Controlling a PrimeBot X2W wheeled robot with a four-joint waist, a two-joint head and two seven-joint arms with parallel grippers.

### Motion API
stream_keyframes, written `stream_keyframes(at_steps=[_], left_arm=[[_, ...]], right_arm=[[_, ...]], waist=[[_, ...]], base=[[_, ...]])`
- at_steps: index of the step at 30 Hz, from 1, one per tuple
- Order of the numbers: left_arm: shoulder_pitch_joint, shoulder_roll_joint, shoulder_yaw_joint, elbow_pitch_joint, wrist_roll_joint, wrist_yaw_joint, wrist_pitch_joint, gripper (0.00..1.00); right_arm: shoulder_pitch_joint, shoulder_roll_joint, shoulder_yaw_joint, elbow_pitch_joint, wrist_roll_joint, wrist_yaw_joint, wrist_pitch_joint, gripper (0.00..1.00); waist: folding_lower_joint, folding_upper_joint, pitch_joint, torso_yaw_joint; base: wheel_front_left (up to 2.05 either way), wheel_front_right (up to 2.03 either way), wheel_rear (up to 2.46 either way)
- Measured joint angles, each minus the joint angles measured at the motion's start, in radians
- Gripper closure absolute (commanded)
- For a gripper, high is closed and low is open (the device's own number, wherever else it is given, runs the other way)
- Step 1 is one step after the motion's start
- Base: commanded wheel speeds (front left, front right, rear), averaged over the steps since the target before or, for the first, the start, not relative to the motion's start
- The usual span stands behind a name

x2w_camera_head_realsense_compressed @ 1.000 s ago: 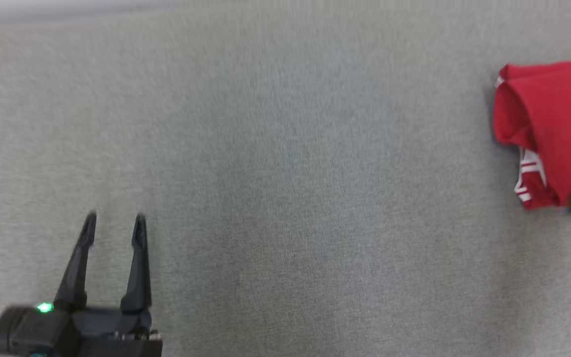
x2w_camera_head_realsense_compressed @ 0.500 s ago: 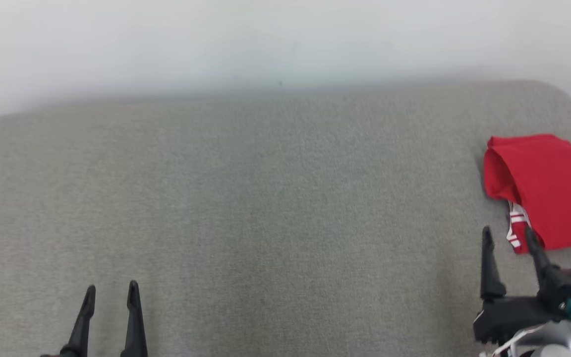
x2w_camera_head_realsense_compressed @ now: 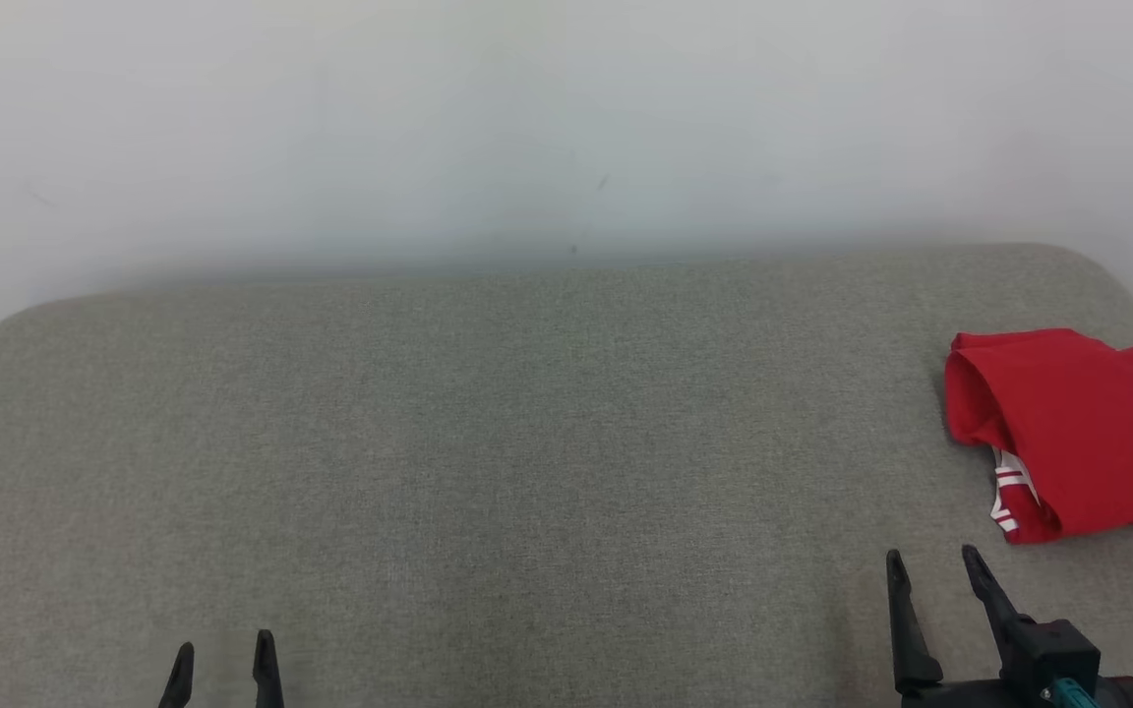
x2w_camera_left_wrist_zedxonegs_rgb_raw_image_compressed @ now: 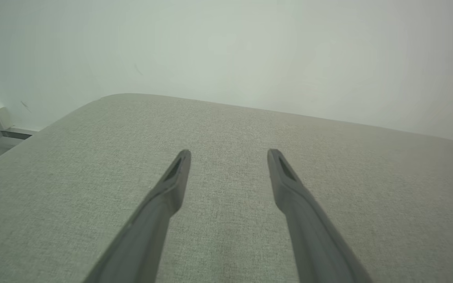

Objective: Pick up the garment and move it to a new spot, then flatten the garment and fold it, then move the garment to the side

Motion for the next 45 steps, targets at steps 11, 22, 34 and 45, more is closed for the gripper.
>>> stream_keyframes(at_steps=[11, 22, 34, 45], left_arm=[[-0.002, 0.0, -0.015, 0.038, -0.003, 0.005, 0.0, 0.0], [-0.005, 0.0, -0.014, 0.045, -0.005, 0.004, 0.0, 0.0], [-0.005, 0.0, -0.015, 0.048, -0.004, 0.004, 0.0, 0.0], [0.004, -0.004, -0.015, 0.084, -0.006, 0.005, 0.005, 1.0]], right_arm=[[0.009, 0.0, 0.017, 0.023, -0.003, 0.0, -0.02, 0.0], [0.006, 0.0, 0.019, 0.037, 0.001, 0.0, -0.025, 0.0], [0.001, 0.0, 0.024, 0.04, 0.004, 0.0, -0.041, 0.0], [0.016, 0.002, 0.022, 0.078, 0.01, 0.0, -0.04, 1.0]], waist=[[0.0002, 0.0001, -0.012, -0.046], [0.0003, 0.0002, -0.013, -0.046], [0.0003, 0.0002, -0.017, -0.036], [0.0002, 0.0002, -0.013, -0.042]], base=[[0.0, 0.0, 0.0], [0.0, 0.0, 0.0], [0.0, 0.0, 0.0], [0.0, 0.0, 0.0]])
